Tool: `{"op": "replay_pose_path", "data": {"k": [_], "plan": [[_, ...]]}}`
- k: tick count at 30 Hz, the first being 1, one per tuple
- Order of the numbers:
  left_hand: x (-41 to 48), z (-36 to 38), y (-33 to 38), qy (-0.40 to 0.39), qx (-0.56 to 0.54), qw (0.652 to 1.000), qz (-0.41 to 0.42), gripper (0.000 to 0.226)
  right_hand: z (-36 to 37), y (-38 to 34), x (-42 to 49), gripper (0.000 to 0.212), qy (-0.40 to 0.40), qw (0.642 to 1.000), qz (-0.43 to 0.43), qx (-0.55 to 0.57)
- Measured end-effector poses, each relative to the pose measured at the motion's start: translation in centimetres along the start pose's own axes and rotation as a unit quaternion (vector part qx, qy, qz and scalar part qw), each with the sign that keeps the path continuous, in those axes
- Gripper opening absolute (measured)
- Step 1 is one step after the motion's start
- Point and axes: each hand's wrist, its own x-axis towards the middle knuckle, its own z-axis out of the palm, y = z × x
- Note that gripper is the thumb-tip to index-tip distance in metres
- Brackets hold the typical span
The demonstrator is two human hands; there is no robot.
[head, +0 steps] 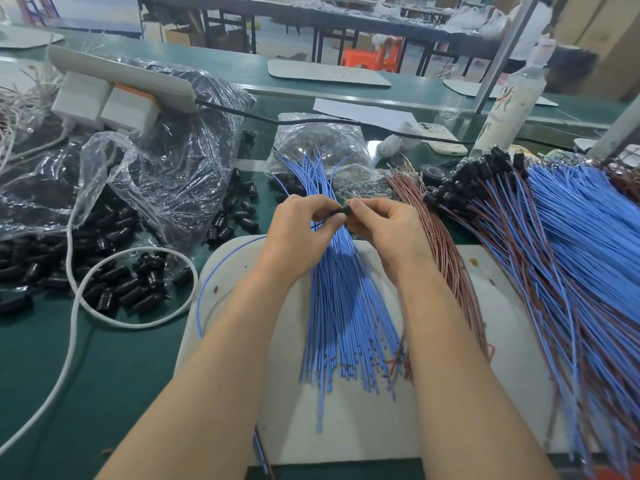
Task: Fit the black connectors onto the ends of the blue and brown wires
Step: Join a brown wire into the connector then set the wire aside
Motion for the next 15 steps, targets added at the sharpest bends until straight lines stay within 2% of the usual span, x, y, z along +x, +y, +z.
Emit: {"op": "replay_pose_path", "data": {"k": [5,9,13,15], "plan": [[0.1,0.0,0.3,0.005,-0.028,0.999,-0.015,0.013,0.9,-0.2,-0.2,0.012,0.006,0.992,0.027,0.125],[0.0,0.0,0.3,0.001,-0.029,0.999,-0.034,0.015,1.2,-0.2,-0.2,0.012,-0.010,0.989,0.038,0.144],[0.1,0.3,0.3,-0.003,-0.047,0.998,-0.050,0.012,0.8,-0.3,-0.1,0.009,-0.003,0.994,0.032,0.101],[0.3,0.2,0.3,-0.002,-0.063,0.996,-0.061,0.006,0.8,-0.4,-0.1,0.010,-0.006,0.990,0.041,0.134]]}}
